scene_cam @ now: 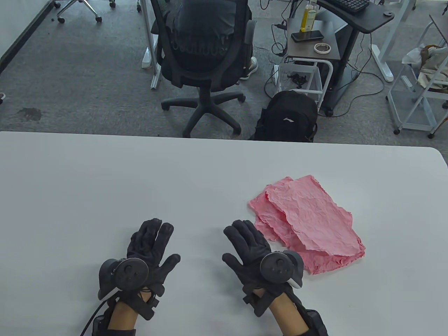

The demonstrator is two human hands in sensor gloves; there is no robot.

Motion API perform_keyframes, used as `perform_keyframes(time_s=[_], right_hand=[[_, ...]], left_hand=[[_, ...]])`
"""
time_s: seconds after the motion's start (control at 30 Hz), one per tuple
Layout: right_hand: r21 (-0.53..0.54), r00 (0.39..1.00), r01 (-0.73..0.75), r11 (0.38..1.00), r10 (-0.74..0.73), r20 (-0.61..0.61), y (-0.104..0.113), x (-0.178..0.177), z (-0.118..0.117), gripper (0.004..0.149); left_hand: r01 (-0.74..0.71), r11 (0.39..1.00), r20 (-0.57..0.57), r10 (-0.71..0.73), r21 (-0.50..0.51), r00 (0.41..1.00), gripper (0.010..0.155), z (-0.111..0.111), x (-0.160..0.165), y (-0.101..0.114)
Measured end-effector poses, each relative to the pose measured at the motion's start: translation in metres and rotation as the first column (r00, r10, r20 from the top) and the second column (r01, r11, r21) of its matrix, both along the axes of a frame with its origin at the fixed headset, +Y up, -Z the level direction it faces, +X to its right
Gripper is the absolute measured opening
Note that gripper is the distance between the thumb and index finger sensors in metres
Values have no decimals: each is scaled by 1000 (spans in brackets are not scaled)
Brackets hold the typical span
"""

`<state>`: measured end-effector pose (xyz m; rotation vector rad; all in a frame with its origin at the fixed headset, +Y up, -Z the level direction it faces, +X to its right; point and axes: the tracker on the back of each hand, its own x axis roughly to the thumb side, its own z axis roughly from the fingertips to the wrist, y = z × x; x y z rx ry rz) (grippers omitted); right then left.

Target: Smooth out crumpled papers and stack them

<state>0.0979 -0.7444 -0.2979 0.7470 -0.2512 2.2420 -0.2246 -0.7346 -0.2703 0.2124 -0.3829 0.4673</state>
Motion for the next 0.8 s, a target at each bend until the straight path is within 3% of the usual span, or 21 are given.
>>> perform_keyframes(time_s=[0.33,0.8], right_hand=[[-79,995,54,995,-61,-81,-9,3,-6,72],[-92,993,90,992,-97,-65,-9,6,-8,71]], left_hand=[[-76,996,55,78,-43,995,82,-2,1,-3],[-92,993,75,97,-70,992,83,-4,4,-4]])
